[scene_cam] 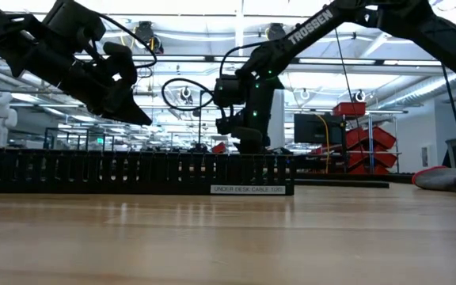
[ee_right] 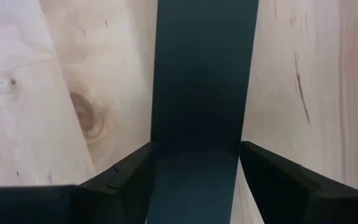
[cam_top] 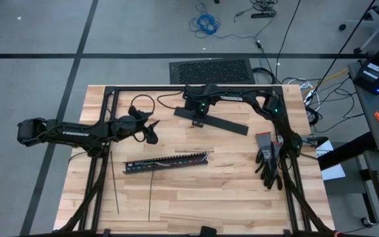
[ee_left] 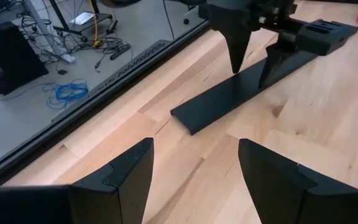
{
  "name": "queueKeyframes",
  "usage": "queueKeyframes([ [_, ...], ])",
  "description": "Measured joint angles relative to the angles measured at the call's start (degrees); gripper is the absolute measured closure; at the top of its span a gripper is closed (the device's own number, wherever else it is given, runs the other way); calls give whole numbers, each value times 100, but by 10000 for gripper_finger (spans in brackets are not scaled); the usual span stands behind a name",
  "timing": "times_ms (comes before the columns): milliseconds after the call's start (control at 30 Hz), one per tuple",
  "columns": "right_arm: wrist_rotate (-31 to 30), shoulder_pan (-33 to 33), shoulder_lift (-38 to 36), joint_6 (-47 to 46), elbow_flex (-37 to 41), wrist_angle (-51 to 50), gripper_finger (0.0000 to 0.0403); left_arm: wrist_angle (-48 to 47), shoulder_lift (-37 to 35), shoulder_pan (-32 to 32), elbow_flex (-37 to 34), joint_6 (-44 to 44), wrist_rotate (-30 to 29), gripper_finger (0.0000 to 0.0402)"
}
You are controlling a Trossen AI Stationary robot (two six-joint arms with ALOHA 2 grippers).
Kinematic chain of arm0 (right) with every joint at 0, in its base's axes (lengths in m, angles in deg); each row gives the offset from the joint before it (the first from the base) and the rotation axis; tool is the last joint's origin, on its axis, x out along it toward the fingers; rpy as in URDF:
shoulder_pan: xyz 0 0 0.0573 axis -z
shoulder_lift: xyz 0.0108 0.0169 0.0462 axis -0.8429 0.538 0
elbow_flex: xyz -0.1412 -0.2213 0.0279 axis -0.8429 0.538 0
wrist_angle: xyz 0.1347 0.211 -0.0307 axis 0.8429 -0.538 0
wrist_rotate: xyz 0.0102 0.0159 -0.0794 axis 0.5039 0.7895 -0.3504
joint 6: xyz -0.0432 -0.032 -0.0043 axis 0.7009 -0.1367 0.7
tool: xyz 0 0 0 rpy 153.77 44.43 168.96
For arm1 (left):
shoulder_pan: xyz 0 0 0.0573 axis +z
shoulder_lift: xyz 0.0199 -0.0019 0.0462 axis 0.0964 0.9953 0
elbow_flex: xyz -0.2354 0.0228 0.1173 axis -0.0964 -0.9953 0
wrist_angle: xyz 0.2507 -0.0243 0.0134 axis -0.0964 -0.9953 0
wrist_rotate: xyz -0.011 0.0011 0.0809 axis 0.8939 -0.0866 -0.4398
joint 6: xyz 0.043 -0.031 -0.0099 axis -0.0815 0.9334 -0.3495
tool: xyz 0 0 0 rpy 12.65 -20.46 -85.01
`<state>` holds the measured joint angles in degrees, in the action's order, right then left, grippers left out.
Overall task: Ziptie cables
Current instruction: Close the black cable duct with the cable duct cover
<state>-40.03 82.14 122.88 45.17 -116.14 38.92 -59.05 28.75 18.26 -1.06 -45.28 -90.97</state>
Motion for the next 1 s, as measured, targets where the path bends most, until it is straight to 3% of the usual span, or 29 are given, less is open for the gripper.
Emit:
queueKeyframes([
  [200, -18, -8, -28, -106, 4, -61, 161, -7, -1, 0, 0, -44, 7, 168],
  [633, 170, -31, -131, -160, 15, -385, 62, -107, 0, 0, 0, -35, 7, 168],
  [800, 588, -44, -308, -272, 13, -333, 58, -111, 0, 29, 0, -42, 6, 168],
  [1000, 617, -46, -249, -279, 21, -334, 58, -117, 51, 83, 0, -44, 7, 168],
])
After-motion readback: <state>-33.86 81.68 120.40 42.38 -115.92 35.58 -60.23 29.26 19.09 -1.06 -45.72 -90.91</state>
